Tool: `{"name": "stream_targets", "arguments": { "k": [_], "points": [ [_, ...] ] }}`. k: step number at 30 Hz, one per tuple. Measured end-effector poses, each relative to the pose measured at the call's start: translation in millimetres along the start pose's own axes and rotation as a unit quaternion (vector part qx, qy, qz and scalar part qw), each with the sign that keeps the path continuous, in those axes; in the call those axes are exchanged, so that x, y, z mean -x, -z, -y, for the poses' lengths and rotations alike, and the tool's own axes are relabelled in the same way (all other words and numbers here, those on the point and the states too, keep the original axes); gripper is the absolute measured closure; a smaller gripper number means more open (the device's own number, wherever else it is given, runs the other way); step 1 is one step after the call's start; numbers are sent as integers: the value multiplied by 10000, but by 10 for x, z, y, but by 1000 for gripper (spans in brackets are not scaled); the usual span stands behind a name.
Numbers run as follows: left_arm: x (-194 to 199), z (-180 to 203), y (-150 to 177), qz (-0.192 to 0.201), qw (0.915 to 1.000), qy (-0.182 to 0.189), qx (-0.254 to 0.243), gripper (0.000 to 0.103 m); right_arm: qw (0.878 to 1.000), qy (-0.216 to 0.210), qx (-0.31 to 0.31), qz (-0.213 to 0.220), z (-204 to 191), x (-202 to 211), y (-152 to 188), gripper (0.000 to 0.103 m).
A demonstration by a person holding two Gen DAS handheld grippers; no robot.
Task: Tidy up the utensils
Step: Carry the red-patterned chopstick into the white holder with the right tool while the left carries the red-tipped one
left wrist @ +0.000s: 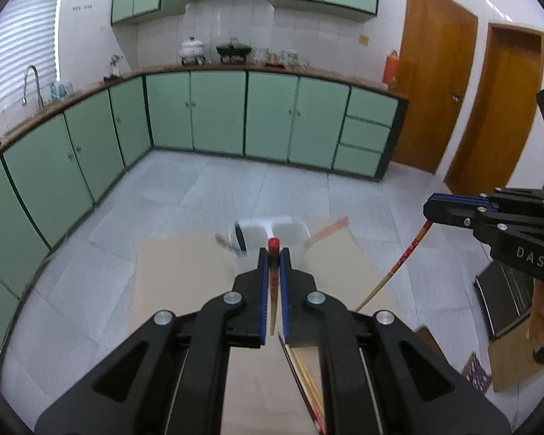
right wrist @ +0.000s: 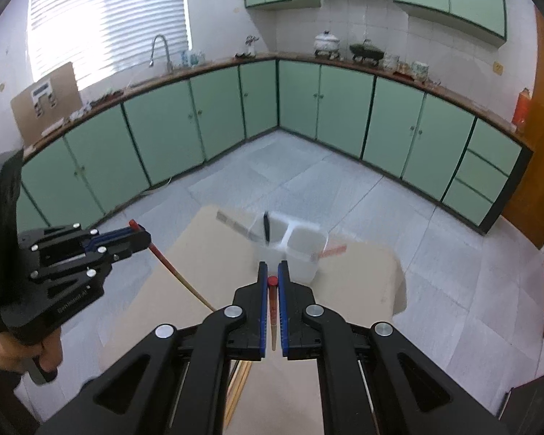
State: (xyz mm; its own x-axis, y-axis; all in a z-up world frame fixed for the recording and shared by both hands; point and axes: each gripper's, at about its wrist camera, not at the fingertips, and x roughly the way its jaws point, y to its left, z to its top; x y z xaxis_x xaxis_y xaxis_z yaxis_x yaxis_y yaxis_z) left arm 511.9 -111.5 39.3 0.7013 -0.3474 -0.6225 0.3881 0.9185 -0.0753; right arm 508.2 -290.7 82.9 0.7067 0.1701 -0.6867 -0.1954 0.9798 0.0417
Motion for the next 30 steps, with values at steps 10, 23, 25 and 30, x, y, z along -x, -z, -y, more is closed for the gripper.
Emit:
{"name": "stream_targets", "arguments": {
  "k": [10,23,25,30],
  "points": [
    [-428,10,-793,554,9979,-302,118,98,9977,346,-272,507,191,-430,-791,98],
    [-1661,-230,-549,93,9987,-344,351,98,9979,379,-506,136,556,-1633,-584,98],
    [-1773,-258,-453,-47,9987,-357,365,97,9982,302,-522,-10,602,-1764,-475,97],
    [-1689,-371,-350,-28,9987,-360,368,89,9975,139,-684,115,724,-1658,-333,92]
  ]
}}
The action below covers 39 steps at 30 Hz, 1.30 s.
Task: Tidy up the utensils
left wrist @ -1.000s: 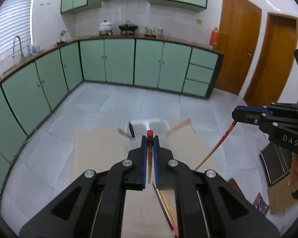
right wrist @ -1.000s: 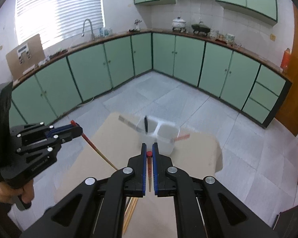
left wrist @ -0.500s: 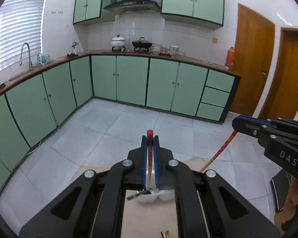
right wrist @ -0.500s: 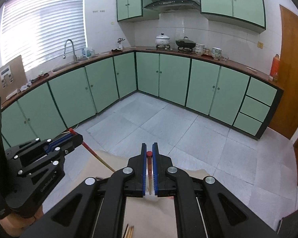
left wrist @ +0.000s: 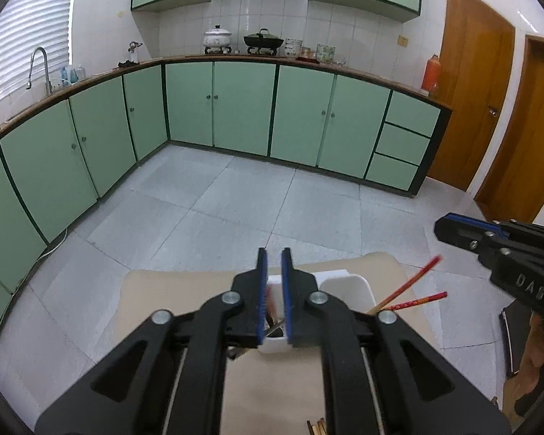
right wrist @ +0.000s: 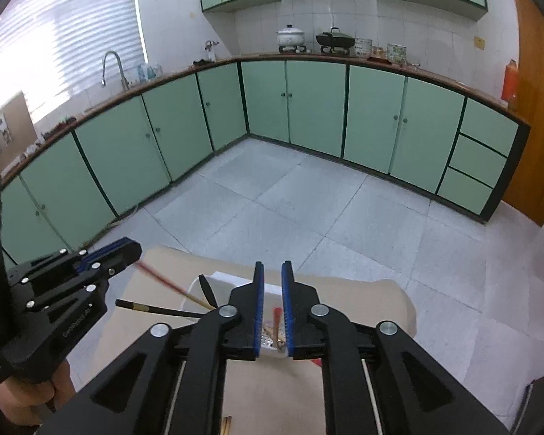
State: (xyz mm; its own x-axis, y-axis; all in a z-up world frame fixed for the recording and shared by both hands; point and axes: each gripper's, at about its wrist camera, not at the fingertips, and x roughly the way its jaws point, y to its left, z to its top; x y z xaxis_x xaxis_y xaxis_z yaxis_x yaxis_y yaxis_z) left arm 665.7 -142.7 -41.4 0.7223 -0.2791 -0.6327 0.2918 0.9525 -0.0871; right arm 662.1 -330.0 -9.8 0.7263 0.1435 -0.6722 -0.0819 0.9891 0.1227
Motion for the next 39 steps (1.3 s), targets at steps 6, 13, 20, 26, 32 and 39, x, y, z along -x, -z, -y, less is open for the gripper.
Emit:
{"name": "stream_targets", "arguments": {
  "k": [6,13,20,26,32,39],
  "points": [
    [626,-146,270,342,9993,101,-58,60,9984,-277,9,488,81,632,462,89],
    [1307,-344,1491,521,9985,-149,-1,46,9957,-267,105,879,12,1128,2044,79],
    [1631,-244,2885,446,9986,-219,165,43,9991,-132,152,365,-406,1058,3794,79],
    [1513,-1,3746,-54,9999,-121,36,43,9987,-212,460,-105,-750,842,4364,79],
    [1521,-110,3921,-171,9995,-133,239,43,9978,-237,608,-122,-854,740,4330,78],
    [1438,2,3940,-265,9996,-3,8,43,9973,-257,691,-56,-909,683,4328,78]
  ]
}}
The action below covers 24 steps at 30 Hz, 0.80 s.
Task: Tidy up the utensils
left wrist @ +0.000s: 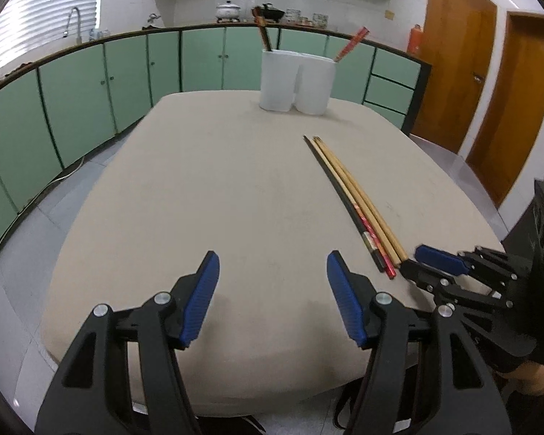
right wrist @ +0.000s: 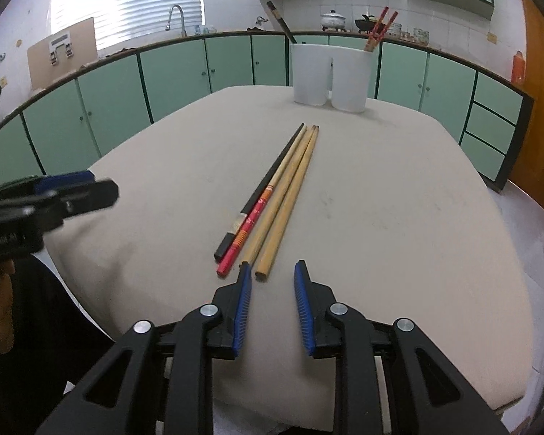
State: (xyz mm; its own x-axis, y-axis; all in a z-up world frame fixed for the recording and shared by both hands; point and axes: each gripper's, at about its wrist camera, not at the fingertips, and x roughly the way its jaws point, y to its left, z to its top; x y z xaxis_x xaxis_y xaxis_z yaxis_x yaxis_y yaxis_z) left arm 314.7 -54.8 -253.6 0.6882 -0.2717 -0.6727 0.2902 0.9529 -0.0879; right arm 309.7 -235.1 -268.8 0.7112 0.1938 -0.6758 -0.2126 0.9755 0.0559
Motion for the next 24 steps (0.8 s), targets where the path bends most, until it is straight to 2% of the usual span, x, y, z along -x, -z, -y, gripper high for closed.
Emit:
{"name": "stream_targets", "arguments": {
  "k": [5,7,8,16,24],
  "points": [
    [-90,154,61,-106,9996,102,-241,43,10000,-6,-56,19,54,-1,19,84],
    [-126,224,81,-137,9991,177,-357,43,10000,26,-82,26,96,-5,10,93],
    [-139,251,87,-145,9989,198,-396,43,9999,43,-108,28,122,-9,3,95],
    [-289,520,150,-236,9969,276,-693,44,9976,200,-666,34,492,65,17,96],
    [-426,707,153,-282,9962,198,-803,44,9969,139,-772,53,555,71,25,96]
  ]
}}
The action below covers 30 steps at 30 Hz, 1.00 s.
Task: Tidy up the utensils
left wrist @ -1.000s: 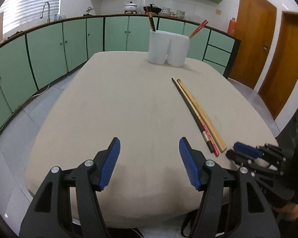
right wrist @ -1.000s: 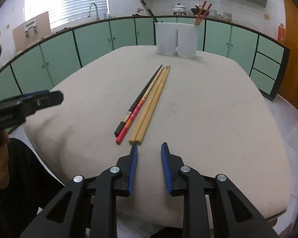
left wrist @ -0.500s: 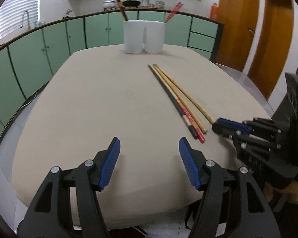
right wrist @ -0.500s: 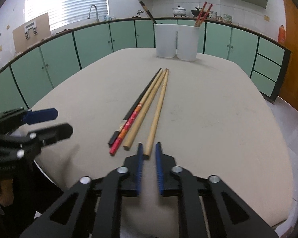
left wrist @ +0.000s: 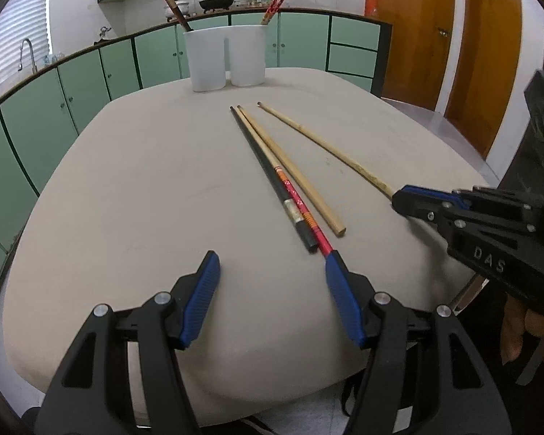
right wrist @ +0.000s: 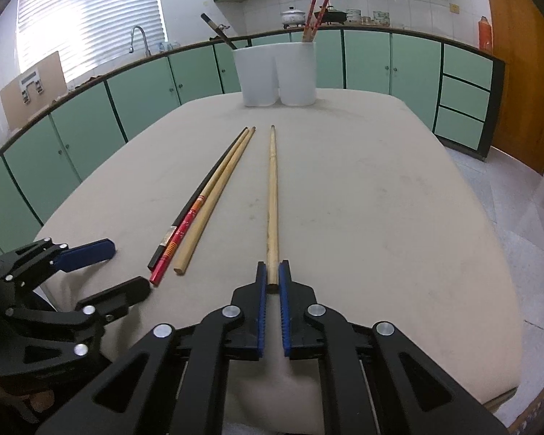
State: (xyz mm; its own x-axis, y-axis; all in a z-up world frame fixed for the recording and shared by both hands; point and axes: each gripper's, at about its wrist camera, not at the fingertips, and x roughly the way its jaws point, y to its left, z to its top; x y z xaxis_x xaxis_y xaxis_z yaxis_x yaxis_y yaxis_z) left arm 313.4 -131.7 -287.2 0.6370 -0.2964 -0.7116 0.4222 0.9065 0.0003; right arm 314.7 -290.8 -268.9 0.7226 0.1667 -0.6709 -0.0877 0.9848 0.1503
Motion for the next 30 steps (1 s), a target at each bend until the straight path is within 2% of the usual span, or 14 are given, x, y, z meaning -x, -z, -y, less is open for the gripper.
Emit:
{"name": "stream_targets", "arguments": {
  "k": [14,24,27,29,30],
  "points": [
    [-83,-52,-62,72,9991,-324,269,41,10000,-29,-57,9,29,-16,2,96],
    [-95,-49,-67,194,9991,-276,276,43,10000,-42,48,54,-46,-44,5,94],
    [-107,-44,-65,294,9987,-291,287,52,9998,20,143,103,-104,-68,15,93],
    [-113,-35,-61,374,9985,-297,264,68,9998,51,173,120,-129,-73,11,91],
    [-116,-33,-59,409,9984,-282,268,72,9997,70,187,128,-138,-78,12,91]
  ]
}}
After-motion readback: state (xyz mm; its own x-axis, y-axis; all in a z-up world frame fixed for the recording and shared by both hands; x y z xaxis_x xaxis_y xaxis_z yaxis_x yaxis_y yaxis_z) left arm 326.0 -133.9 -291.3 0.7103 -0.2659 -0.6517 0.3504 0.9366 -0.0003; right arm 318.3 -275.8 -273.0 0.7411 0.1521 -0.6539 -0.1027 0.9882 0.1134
